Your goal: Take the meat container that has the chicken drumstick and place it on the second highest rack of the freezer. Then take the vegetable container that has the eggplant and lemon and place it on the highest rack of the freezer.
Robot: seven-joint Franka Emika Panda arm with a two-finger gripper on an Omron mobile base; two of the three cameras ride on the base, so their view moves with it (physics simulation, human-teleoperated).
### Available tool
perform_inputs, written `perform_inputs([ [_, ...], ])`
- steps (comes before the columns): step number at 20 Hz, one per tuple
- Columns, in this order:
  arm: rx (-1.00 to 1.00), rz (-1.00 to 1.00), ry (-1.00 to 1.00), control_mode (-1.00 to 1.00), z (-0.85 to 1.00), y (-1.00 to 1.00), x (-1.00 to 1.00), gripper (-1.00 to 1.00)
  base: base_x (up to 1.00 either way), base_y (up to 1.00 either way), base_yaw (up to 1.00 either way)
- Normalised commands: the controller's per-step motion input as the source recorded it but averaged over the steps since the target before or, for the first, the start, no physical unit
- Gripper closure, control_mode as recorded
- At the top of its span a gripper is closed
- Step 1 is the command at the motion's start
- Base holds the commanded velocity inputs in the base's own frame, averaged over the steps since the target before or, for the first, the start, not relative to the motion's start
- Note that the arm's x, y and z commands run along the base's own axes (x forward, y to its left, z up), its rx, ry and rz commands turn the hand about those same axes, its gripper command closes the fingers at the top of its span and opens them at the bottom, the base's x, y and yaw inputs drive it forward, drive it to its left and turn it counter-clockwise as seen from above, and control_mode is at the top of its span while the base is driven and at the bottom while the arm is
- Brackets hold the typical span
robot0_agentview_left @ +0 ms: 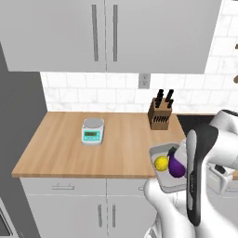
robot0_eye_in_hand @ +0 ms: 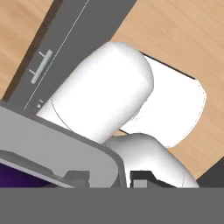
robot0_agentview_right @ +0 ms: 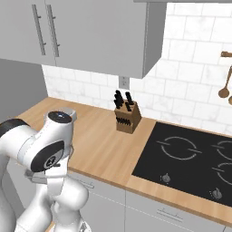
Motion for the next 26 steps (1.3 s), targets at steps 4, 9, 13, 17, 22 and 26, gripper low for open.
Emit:
perform_inputs([
  [4,0.00,0.03,0.00,-1.00,0.00,0.52,-0.71,1.00,0.00,0.00,0.00],
  [9,0.00,0.00,0.00,-1.00,-0.02,0.45,-0.78,1.00,0.00,0.00,0.00],
  [13,0.00,0.00,0.00,1.00,-0.03,0.17,-0.07,1.00,0.00,0.00,0.00],
  [17,0.00,0.00,0.00,1.00,0.00,0.00,0.00,1.00,-0.12,0.00,0.00],
  [22,0.00,0.00,0.00,1.00,0.00,0.00,0.00,1.00,-0.31,0.32,0.10],
  [26,0.00,0.00,0.00,1.00,0.00,0.00,0.00,1.00,-0.10,0.74,0.21],
])
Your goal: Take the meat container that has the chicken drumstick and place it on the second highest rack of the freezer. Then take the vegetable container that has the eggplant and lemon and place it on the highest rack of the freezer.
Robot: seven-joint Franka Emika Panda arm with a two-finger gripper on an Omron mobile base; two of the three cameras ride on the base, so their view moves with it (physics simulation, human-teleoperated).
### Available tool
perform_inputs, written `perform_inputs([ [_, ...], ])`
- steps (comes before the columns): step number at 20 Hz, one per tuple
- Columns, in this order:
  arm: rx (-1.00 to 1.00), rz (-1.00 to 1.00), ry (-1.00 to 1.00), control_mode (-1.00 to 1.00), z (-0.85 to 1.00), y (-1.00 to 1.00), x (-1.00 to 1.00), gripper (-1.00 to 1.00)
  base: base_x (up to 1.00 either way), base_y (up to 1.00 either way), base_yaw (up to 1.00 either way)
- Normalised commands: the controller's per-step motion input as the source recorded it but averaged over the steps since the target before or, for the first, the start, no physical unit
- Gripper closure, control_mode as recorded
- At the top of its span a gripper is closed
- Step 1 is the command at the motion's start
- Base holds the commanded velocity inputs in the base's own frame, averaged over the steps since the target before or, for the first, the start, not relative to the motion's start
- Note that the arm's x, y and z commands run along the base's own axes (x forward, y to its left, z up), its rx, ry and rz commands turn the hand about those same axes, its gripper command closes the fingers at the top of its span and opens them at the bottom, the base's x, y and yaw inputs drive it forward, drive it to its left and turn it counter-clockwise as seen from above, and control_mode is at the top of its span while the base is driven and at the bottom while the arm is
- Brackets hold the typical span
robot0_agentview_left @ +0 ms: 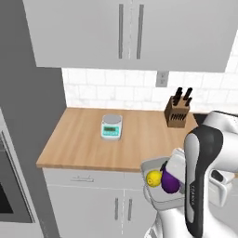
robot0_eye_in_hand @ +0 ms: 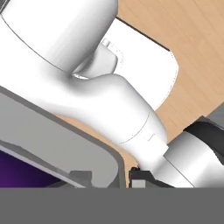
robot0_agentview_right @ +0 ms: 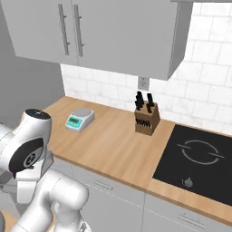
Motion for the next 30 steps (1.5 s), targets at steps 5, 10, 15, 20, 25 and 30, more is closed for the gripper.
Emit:
perform_inputs([
  [5,0.00,0.00,0.00,1.00,0.00,0.00,0.00,1.00,0.01,0.80,0.45],
  [10,0.00,0.00,0.00,1.00,0.00,0.00,0.00,1.00,0.01,0.78,0.77],
  [15,0.00,0.00,0.00,1.00,0.00,0.00,0.00,1.00,-0.07,0.63,0.78],
  [20,0.00,0.00,0.00,1.00,0.00,0.00,0.00,1.00,0.00,0.55,0.74],
  [25,0.00,0.00,0.00,1.00,0.00,0.00,0.00,1.00,0.30,0.27,0.74],
  [30,0.00,0.00,0.00,1.00,0.00,0.00,0.00,1.00,0.83,0.01,0.59],
])
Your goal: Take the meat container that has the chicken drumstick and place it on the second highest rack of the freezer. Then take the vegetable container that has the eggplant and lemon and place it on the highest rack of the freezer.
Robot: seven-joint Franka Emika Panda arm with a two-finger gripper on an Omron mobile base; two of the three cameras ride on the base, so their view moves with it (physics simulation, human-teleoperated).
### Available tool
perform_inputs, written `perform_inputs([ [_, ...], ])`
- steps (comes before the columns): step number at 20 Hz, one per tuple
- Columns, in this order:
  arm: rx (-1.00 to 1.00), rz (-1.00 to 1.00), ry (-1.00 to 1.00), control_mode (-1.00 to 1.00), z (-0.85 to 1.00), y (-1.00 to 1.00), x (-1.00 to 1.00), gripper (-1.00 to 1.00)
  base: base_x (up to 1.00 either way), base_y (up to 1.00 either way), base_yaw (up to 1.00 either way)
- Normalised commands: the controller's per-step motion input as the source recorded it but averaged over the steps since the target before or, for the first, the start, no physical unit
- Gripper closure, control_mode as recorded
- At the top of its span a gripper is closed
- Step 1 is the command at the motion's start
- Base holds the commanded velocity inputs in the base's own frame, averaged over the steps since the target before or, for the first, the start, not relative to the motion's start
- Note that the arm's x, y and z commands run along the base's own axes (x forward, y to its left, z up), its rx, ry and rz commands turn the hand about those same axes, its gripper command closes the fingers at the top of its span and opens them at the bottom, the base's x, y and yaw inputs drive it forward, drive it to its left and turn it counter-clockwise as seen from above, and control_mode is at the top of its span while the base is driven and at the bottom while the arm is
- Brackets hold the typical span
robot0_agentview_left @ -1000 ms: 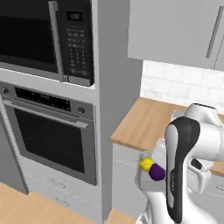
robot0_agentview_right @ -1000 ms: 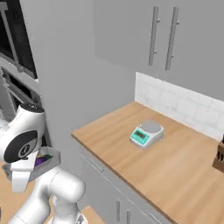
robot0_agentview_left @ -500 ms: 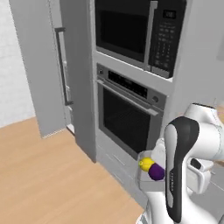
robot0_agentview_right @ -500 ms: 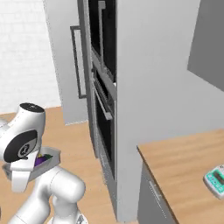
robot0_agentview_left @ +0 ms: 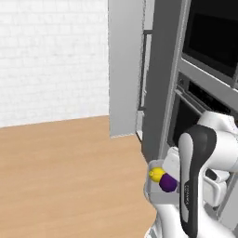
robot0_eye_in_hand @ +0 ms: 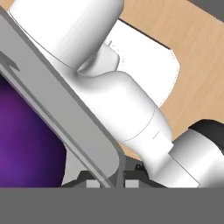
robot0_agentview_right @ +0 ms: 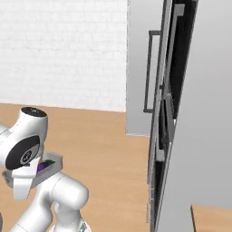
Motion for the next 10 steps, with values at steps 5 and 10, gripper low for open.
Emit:
perform_inputs([
  [5,0.00,0.00,0.00,1.00,0.00,0.00,0.00,1.00,1.00,-0.16,0.39],
  [10,0.00,0.00,0.00,1.00,0.00,0.00,0.00,1.00,1.00,-0.16,0.21],
])
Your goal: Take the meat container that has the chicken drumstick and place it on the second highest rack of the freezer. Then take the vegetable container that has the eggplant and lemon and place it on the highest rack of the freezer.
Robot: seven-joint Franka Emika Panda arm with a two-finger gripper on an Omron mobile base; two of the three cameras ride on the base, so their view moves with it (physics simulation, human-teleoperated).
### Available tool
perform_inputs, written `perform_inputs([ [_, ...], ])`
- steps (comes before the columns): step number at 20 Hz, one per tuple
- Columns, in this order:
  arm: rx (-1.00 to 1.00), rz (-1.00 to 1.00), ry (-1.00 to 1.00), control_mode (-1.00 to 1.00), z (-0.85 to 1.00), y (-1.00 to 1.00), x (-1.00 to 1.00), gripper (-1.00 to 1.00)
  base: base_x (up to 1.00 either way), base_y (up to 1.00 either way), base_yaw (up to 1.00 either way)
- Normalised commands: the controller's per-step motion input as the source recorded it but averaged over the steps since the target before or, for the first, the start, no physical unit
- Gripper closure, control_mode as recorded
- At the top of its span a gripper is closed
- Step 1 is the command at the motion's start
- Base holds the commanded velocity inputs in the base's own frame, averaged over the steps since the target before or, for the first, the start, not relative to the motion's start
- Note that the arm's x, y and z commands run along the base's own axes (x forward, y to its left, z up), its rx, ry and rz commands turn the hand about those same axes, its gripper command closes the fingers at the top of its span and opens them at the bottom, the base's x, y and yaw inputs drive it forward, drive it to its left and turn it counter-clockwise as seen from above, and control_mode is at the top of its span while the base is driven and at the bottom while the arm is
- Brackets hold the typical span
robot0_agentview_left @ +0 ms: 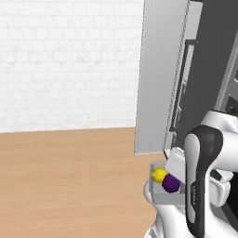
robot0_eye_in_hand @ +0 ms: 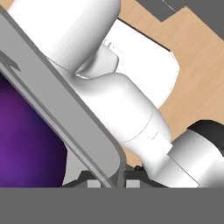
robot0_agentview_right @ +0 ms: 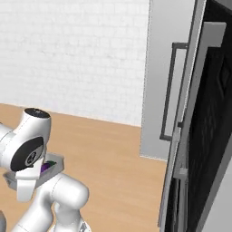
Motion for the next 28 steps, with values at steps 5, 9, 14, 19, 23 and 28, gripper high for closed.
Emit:
perform_inputs([
  [5,0.00,0.00,0.00,1.00,0.00,0.00,0.00,1.00,1.00,-0.02,0.02],
  [9,0.00,0.00,0.00,1.00,0.00,0.00,0.00,1.00,1.00,0.23,-0.25],
  [14,0.00,0.00,0.00,1.00,0.00,0.00,0.00,1.00,0.94,0.59,-0.41],
  [19,0.00,0.00,0.00,1.00,0.00,0.00,0.00,1.00,0.61,0.73,-0.60],
  [23,0.00,0.00,0.00,1.00,0.00,0.00,0.00,1.00,0.03,0.48,-0.75],
  [28,0.00,0.00,0.00,1.00,0.00,0.00,0.00,1.00,0.34,0.53,-0.64],
])
